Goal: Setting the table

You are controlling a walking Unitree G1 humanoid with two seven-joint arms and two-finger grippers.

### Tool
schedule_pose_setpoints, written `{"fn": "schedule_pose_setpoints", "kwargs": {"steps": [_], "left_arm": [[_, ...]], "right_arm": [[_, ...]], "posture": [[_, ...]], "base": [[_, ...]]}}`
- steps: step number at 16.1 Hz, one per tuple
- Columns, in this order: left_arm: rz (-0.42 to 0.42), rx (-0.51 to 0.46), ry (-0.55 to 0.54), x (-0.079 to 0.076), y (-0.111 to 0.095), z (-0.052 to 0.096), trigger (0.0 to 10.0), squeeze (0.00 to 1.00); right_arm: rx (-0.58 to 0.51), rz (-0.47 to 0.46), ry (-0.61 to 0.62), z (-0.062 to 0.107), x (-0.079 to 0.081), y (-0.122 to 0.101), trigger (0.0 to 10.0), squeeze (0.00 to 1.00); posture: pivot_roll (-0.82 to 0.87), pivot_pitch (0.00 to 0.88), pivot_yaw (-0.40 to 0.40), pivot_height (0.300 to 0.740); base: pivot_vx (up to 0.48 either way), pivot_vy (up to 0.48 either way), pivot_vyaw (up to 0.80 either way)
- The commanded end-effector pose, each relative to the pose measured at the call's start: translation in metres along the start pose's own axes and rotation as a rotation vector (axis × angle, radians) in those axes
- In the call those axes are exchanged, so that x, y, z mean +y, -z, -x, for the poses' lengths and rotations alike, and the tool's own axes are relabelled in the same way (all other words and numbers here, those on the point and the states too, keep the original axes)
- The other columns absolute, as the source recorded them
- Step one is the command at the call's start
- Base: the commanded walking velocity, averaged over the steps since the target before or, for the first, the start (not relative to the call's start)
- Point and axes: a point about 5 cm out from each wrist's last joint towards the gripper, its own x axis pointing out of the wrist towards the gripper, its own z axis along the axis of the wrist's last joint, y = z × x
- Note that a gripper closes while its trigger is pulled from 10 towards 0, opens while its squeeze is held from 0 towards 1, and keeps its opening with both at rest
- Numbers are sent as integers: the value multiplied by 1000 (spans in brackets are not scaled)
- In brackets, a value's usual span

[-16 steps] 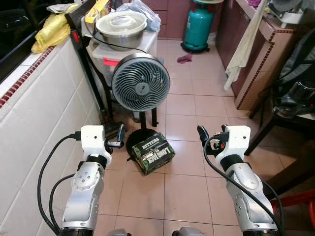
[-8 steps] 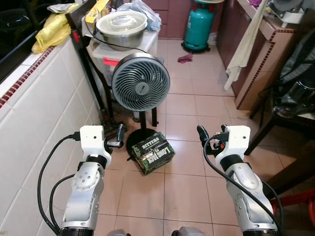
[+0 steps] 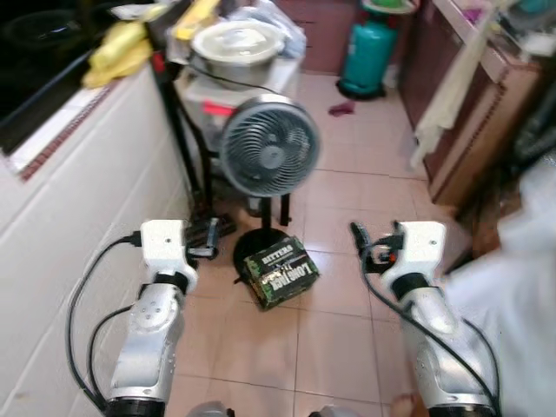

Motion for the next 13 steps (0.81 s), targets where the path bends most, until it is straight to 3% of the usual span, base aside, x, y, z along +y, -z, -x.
{"fn": "schedule_pose_setpoints", "kwargs": {"steps": [1, 7, 13], "left_arm": [[-8, 1, -10, 1, 0, -1, 10000, 0], [-13, -1, -6, 1, 0, -1, 10000, 0], [-10, -9, 86, -9, 1, 5, 10000, 0]], "right_arm": [[7, -1, -1, -1, -2, 0, 10000, 0], [8, 1, 6, -1, -2, 1, 10000, 0], [27, -3, 13, 2, -1, 5, 10000, 0]], "posture": [[-46, 11, 21, 740], [-47, 9, 23, 740], [-49, 11, 24, 740]], "base": [[0, 251, 0], [0, 40, 0], [0, 0, -800]]}}
